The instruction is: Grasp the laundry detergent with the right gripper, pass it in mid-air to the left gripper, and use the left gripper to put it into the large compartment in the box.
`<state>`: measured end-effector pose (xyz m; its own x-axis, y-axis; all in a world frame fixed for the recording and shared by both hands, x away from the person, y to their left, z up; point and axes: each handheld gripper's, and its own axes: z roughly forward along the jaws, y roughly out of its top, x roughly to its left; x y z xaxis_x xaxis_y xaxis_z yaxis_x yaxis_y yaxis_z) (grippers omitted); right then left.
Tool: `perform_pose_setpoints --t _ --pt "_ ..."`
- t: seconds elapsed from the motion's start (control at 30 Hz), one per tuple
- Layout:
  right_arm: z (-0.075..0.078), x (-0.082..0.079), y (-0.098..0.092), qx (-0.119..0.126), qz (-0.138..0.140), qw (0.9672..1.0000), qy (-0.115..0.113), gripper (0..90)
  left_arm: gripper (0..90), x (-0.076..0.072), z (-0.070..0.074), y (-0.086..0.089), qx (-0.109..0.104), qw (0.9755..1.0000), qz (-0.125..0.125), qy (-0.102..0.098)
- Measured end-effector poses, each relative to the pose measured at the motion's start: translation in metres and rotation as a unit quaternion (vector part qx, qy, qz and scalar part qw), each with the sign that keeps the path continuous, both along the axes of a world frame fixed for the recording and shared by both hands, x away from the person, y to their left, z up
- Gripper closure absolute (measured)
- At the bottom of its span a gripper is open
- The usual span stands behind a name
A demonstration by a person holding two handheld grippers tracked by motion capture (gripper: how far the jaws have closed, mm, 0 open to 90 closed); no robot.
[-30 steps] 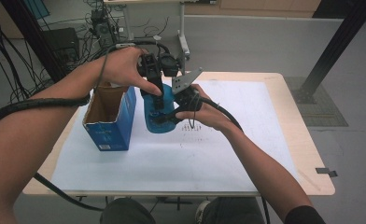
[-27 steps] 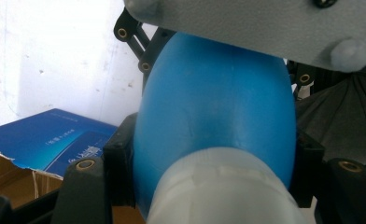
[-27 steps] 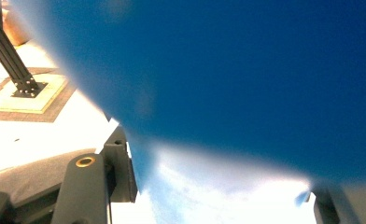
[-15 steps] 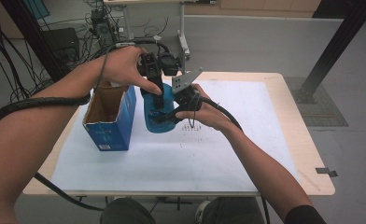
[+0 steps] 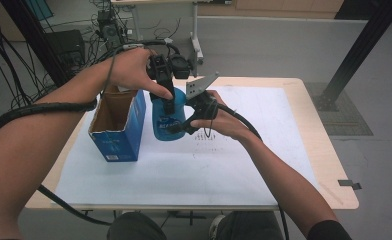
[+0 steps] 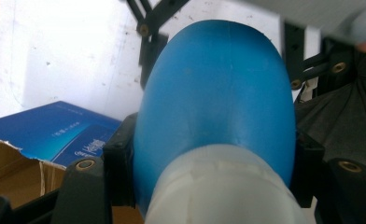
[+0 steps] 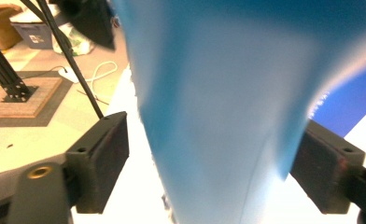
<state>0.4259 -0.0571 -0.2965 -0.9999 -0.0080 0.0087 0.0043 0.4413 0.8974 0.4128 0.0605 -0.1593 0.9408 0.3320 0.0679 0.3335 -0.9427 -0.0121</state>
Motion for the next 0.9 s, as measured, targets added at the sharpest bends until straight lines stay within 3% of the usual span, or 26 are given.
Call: perform_pose_setpoints --t 0.4,0.47,0.73,0.9 --pt "0.007 -0.003 -0.029 -0.03 -0.033 0.999 -0.007 10.8 37.1 0.006 0.013 0.008 -0.008 0.9988 0.046 -0.01" --pt "0.009 -0.005 -0.038 -0.039 -0.041 0.9984 -0.006 10.7 37.1 0.008 0.019 0.01 -0.006 0.9976 0.067 -0.011" --pt "0.01 -0.009 -0.063 -0.06 -0.068 0.9959 0.004 10.3 37.1 0.009 0.033 0.018 0.003 0.9936 0.11 -0.026" --pt "0.012 -0.01 -0.089 -0.079 -0.096 0.992 0.021 10.3 37.1 0.01 0.045 0.026 0.004 0.9895 0.141 -0.032"
